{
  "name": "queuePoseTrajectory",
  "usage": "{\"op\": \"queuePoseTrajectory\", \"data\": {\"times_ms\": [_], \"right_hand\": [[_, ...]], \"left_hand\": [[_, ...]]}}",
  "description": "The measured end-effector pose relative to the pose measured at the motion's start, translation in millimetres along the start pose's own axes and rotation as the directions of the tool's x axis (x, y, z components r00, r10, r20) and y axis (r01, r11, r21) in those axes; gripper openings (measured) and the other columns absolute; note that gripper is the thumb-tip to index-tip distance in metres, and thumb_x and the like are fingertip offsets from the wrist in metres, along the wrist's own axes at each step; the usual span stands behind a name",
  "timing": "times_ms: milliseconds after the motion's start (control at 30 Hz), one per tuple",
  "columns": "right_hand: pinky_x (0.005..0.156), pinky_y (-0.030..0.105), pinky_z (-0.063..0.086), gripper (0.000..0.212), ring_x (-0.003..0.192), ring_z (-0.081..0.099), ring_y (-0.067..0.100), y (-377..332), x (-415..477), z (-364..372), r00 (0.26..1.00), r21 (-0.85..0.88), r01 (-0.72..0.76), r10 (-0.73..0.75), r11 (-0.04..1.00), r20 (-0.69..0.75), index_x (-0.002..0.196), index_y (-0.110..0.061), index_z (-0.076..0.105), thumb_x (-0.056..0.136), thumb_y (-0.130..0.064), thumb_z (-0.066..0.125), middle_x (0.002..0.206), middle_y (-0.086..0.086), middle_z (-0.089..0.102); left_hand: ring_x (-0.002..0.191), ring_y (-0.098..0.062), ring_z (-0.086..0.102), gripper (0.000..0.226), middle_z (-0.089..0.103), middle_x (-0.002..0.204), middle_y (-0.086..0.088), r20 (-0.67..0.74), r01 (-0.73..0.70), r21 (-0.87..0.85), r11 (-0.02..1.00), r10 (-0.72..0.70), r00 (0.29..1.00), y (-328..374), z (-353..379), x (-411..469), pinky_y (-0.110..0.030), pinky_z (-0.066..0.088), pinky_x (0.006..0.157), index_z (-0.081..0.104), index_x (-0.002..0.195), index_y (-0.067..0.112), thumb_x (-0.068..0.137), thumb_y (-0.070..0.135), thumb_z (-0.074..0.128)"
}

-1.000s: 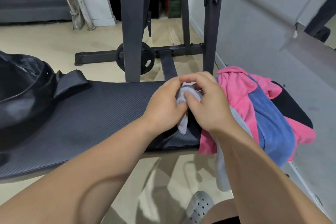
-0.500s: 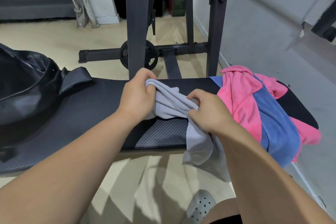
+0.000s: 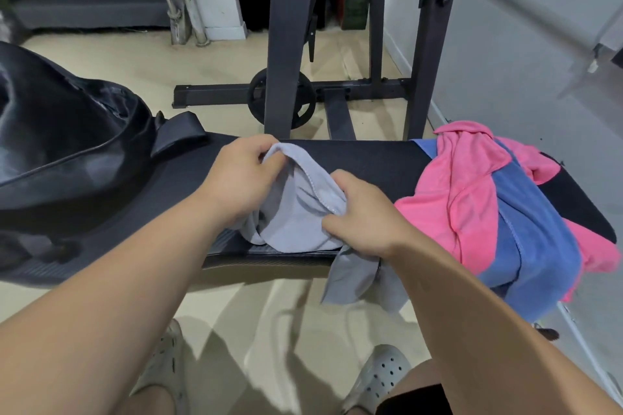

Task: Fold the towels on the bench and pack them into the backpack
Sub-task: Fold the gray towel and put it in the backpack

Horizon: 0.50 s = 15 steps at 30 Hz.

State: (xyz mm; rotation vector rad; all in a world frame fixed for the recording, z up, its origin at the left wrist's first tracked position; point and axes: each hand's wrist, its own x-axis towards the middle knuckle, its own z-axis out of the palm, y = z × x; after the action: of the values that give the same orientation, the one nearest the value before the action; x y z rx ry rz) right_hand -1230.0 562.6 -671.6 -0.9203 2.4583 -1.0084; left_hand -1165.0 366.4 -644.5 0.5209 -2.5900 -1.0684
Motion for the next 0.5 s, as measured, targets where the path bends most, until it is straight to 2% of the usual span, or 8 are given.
{"op": "queuePoseTrajectory", "data": {"times_ms": [67,167,267,333,433,500], "right_hand": [[0.070,0.042,0.048,0.018,0.076,0.056,0.023,-3,-3,6,0.998,0.038,0.011,-0.013,0.999,0.066,0.095,-0.019,0.044,0.080,-0.019,0.053,0.085,0.005,0.060],[0.065,0.029,0.040,0.017,0.072,0.051,0.009,-8,-10,8,0.991,0.091,0.012,-0.024,0.996,0.135,0.095,-0.026,0.046,0.089,-0.010,0.047,0.086,-0.003,0.060],[0.071,0.035,0.044,0.020,0.083,0.058,0.018,-1,-10,10,0.997,-0.042,0.056,-0.058,0.998,-0.042,0.096,-0.025,0.057,0.085,-0.010,0.051,0.090,-0.002,0.067],[0.069,0.037,0.048,0.020,0.083,0.060,0.023,3,-9,10,0.984,-0.178,0.014,-0.045,0.984,-0.171,0.093,-0.026,0.061,0.078,-0.015,0.055,0.087,-0.003,0.068],[0.062,0.033,0.036,0.015,0.083,0.053,0.024,4,-11,11,0.962,-0.353,-0.058,-0.043,0.934,-0.271,0.087,-0.022,0.062,0.075,-0.013,0.061,0.086,-0.003,0.057],[0.061,0.032,0.033,0.008,0.080,0.051,0.022,3,-14,10,0.944,-0.360,-0.097,-0.029,0.928,-0.328,0.080,-0.020,0.060,0.076,-0.016,0.065,0.085,-0.003,0.052]], "left_hand": [[0.072,-0.004,0.054,0.027,0.064,0.077,0.013,0.000,0.024,-0.058,0.998,-0.024,1.000,0,0,-6,-0.022,0.042,0.063,0.070,0.089,0.027,0.099,0.019,0.047],[0.075,-0.010,0.057,0.031,0.067,0.079,0.011,-0.036,0.105,-0.227,0.968,-0.116,0.993,0,-3,-12,-0.032,0.045,0.069,0.067,0.079,0.023,0.091,0.010,0.042],[0.065,-0.011,0.044,0.020,0.053,0.067,0.006,-0.096,0.108,-0.228,0.968,-0.133,0.986,-3,-10,-17,-0.032,0.036,0.064,0.059,0.072,0.010,0.085,0.013,0.045],[0.062,-0.010,0.039,0.018,0.047,0.062,0.009,-0.101,0.083,-0.201,0.976,-0.105,0.989,-7,-15,-23,-0.030,0.033,0.061,0.056,0.069,0.008,0.084,0.014,0.050],[0.060,-0.009,0.040,0.024,0.047,0.059,0.007,-0.154,0.053,-0.178,0.983,-0.081,0.985,-10,-23,-30,-0.029,0.032,0.058,0.055,0.064,0.009,0.084,0.019,0.063],[0.060,-0.009,0.040,0.030,0.050,0.063,-0.005,-0.217,0.058,-0.160,0.985,-0.093,0.972,-11,-29,-34,-0.028,0.033,0.057,0.057,0.066,0.005,0.084,0.024,0.069]]}}
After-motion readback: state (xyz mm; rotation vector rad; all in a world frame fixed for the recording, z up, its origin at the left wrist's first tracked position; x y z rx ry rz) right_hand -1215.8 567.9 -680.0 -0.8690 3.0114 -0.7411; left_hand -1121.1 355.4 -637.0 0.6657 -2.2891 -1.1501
